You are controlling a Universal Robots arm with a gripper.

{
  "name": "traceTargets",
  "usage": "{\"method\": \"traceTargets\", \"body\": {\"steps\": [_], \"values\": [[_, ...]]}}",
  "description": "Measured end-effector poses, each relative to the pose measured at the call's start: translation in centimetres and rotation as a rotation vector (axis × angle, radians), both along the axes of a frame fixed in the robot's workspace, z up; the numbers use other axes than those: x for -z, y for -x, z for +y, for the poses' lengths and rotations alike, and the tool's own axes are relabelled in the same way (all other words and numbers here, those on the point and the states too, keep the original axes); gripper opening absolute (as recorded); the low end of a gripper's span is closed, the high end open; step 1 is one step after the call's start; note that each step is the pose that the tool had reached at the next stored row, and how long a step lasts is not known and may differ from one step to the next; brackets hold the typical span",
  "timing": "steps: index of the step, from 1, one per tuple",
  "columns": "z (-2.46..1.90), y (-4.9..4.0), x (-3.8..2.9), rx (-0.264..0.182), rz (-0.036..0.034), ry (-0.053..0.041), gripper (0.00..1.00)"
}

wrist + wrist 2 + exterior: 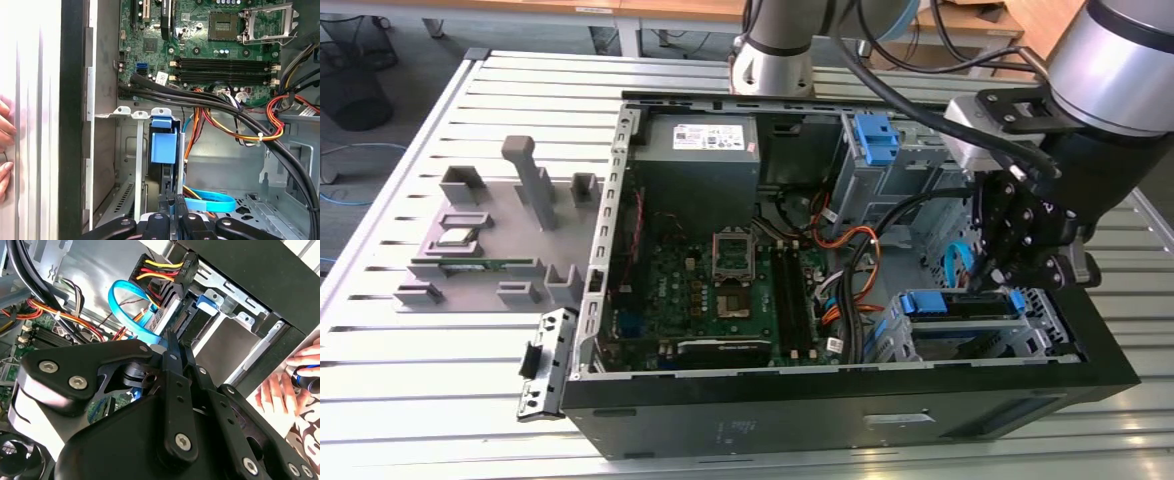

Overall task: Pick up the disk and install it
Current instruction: 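Insert the first disk wire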

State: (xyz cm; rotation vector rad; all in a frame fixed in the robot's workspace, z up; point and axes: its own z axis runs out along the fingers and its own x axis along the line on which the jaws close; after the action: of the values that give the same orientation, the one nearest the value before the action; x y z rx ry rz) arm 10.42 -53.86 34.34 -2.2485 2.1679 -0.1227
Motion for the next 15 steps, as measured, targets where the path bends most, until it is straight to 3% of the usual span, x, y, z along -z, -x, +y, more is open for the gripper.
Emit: {"method": "traceTargets", "body": {"steps": [5, 15], "values": [[-0.03, 0.36, 0.14, -0.003, -0.0317, -0.0122, 0.16], [-0.63, 1.25, 0.46, -0.006, -0.0653, -0.021, 0.16]]}}
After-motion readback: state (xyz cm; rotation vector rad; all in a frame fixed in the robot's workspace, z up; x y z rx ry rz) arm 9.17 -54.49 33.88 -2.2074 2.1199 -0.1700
